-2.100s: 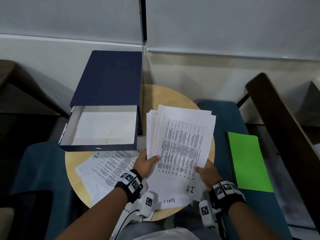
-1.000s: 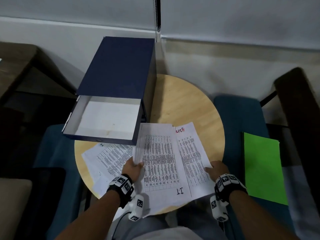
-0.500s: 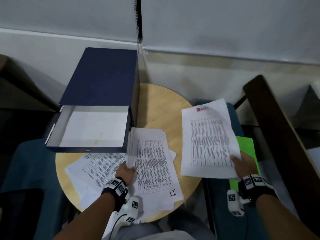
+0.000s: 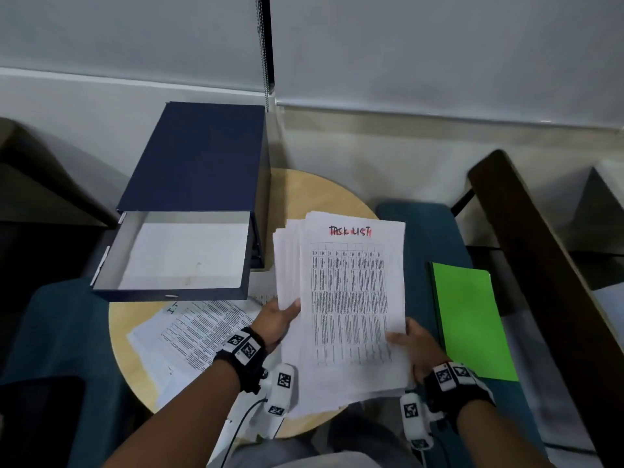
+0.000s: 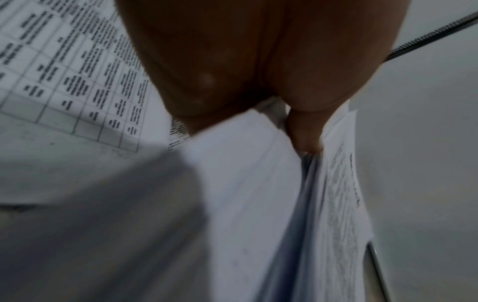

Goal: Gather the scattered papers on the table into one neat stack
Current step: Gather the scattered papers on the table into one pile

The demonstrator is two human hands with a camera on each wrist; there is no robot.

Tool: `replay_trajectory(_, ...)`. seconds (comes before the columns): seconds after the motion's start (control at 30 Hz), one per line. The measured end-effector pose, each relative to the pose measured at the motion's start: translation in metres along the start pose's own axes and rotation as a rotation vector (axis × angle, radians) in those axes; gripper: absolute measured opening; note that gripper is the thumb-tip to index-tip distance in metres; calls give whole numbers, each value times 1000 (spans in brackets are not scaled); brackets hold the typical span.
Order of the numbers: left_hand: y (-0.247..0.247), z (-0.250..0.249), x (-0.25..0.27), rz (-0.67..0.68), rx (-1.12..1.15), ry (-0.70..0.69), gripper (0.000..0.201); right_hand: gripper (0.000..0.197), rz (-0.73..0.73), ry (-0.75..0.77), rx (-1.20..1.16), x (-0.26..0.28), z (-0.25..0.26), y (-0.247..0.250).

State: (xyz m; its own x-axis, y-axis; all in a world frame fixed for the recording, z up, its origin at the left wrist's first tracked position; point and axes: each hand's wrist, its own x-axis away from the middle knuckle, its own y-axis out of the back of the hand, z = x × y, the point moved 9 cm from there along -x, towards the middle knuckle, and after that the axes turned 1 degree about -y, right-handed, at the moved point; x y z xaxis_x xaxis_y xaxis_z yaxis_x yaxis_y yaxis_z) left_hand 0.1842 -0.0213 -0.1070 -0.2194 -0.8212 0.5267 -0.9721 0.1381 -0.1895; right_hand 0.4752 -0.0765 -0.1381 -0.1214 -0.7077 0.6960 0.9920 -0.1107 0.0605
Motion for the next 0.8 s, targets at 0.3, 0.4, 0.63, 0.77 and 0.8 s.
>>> replay_trajectory(0.3,-7,-32,-15,-39,-405,-174,67,33,-33,209,50,-4,34,-9)
replay_trajectory(0.4,-3,-30,-20,-100,-333,-161,66,42,-112,228,17,-7,40,-7)
replay_trajectory(0.63,-6,-16,-21,-130,-448,-147,35,36,-227,69,411,-18,24,-4)
replay_trajectory(0.77,-7,-16,-25,-152,-473,-146,42,26,-209,248,275,-8,46,-13)
replay_trajectory(0.8,-8,-17,-24,-156,-466,-158,47,24,-231,255,259,-7,48,-11)
